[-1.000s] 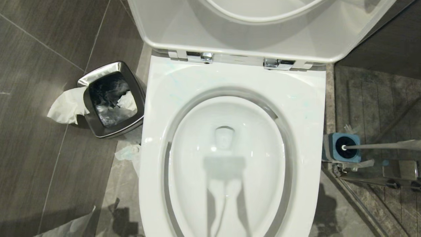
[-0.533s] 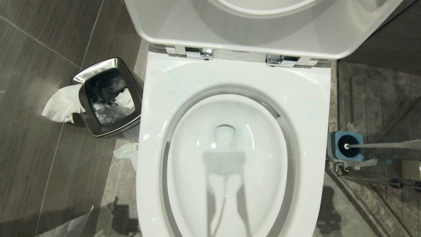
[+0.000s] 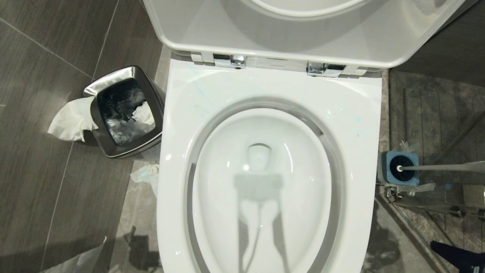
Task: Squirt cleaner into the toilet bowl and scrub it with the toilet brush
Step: Pour in the cleaning agent
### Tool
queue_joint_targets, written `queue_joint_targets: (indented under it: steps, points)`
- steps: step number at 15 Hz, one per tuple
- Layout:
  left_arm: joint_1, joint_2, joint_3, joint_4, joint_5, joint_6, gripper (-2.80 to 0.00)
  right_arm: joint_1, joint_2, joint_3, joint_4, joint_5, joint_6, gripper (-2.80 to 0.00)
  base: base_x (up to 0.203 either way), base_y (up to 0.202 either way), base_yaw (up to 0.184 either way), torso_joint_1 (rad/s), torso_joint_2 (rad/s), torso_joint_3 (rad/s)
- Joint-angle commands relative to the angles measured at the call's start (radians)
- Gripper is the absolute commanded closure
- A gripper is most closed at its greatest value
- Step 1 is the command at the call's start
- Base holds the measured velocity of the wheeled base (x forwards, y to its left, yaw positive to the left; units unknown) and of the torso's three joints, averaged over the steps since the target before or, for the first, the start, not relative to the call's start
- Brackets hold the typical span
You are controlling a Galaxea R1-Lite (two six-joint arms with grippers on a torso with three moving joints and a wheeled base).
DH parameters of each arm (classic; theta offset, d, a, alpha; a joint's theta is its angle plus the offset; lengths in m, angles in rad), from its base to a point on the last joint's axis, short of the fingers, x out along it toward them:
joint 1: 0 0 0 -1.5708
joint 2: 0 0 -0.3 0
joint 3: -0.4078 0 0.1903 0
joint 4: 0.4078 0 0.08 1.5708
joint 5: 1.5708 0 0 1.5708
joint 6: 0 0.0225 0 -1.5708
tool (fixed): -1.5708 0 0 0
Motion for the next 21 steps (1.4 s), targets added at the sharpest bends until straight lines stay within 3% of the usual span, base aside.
queue_joint_targets:
  steps: [1,5,9,11,20,21]
  points:
    - [0.0,0.001,0.003,0.0,0.0,0.0,0.0,0.0,0.149,0.029,-0.206,-0.001,-0.002,0.0,0.0,0.0,0.0,0.0,0.0,0.0]
    - [0.0,0.001,0.003,0.0,0.0,0.0,0.0,0.0,0.429,0.051,-0.577,-0.003,-0.001,0.0,0.0,0.0,0.0,0.0,0.0,0.0]
    - [0.0,0.001,0.003,0.0,0.0,0.0,0.0,-0.007,0.832,0.071,-1.049,-0.026,-0.005,0.0,0.0,0.0,0.0,0.0,0.0,0.0]
    - [0.0,0.001,0.003,0.0,0.0,0.0,0.0,-0.012,0.927,0.025,-1.19,-0.038,-0.023,0.0,0.0,0.0,0.0,0.0,0.0,0.0]
    - [0.0,0.001,0.003,0.0,0.0,0.0,0.0,-0.021,1.103,-0.261,-1.21,-0.06,-0.058,0.0,0.0,0.0,0.0,0.0,0.0,0.0]
    - [0.0,0.001,0.002,0.0,0.0,0.0,0.0,-0.02,1.109,-0.29,-1.21,-0.06,-0.059,-0.6,0.0,0.0,0.0,0.0,0.0,0.0]
